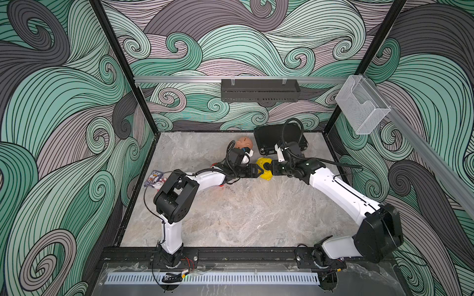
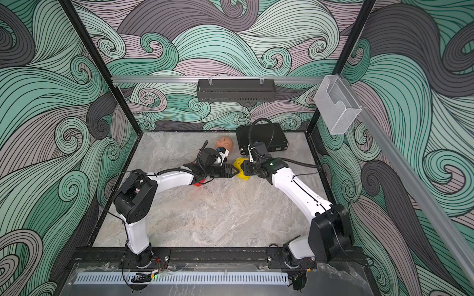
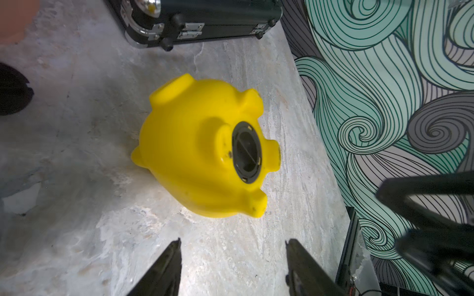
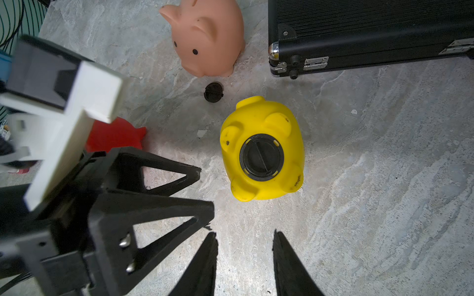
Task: Close piggy banks
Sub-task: Screw the knob on the piggy bank, then move the piggy bank to the center of the board.
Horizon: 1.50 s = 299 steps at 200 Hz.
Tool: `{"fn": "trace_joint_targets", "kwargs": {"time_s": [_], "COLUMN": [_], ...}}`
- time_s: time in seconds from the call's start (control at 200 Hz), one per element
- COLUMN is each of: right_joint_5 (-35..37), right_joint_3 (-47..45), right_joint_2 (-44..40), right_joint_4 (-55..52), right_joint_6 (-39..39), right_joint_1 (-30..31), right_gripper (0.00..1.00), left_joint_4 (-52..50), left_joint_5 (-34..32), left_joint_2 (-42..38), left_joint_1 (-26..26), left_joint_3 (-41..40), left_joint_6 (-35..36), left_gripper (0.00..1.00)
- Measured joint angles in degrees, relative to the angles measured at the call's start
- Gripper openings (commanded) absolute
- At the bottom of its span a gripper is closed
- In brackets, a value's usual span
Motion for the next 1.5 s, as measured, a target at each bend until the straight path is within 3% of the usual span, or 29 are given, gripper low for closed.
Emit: {"fn": "trace_joint_targets", "kwargs": {"time_s": [0.315, 0.736, 0.956, 1.136, 1.496], "right_joint_5": [-0.04, -1.01, -1.62, -1.99, -2.23], "right_joint_3": [-0.96, -6.25, -7.63, -7.63, -3.28], "right_joint_2": [-2.29, -6.12, -7.85, -7.85, -5.49], "right_joint_4": [0.35, 2.43, 2.97, 2.93, 1.46], "right_joint_6": [-0.04, -0.04, -0.04, 0.13, 0.52], "right_joint_1": [0.00, 0.63, 1.92, 2.49, 3.87], "right_gripper": [0.39, 0.40, 0.42, 0.51, 0.58], "left_joint_4": [-8.31, -37.51, -51.76, -55.58, -57.02], "left_joint_5": [-5.25, -26.67, -34.95, -38.60, -39.10], "left_joint_2": [-19.23, -59.74, -76.30, -82.68, -79.67], "left_joint_1": [0.00, 0.02, 0.02, 0.02, 0.02], "left_joint_3": [-9.70, -17.16, -17.27, -19.04, -19.63], "left_joint_6": [3.98, 9.86, 12.13, 12.74, 12.96], "left_gripper": [0.64, 0.68, 0.70, 0.73, 0.73]}}
